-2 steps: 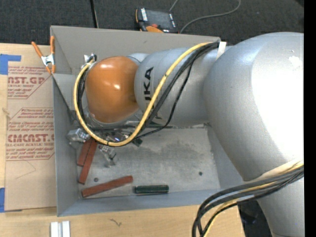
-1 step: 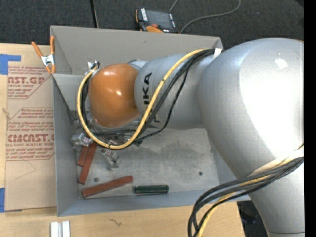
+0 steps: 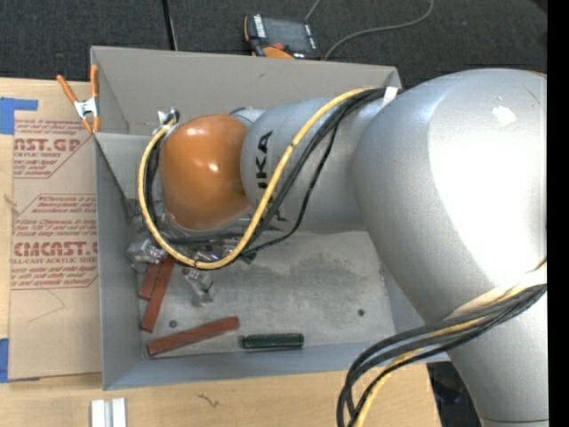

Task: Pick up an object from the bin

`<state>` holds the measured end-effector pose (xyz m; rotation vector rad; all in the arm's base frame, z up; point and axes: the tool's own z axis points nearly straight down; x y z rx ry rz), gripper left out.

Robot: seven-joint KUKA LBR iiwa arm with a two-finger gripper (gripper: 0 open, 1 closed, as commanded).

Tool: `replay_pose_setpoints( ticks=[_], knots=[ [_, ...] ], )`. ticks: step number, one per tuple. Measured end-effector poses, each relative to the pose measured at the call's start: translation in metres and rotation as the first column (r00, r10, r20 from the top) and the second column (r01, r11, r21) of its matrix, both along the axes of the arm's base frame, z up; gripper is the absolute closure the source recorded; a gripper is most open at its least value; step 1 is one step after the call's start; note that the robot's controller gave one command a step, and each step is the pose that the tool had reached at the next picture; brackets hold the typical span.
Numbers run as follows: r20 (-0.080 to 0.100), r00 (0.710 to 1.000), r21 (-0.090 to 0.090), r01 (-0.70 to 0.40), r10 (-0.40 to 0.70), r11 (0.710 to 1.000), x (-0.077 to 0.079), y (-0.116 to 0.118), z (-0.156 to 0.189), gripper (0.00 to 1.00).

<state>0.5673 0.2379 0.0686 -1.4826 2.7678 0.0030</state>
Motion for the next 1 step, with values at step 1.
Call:
replay_pose_setpoints(
  ticks=[1],
  knots=[
    [0.001,1.000,0.002,-0.001,0.001,1.000,0.0002,0.0010,0.0006,1.00]
  ],
)
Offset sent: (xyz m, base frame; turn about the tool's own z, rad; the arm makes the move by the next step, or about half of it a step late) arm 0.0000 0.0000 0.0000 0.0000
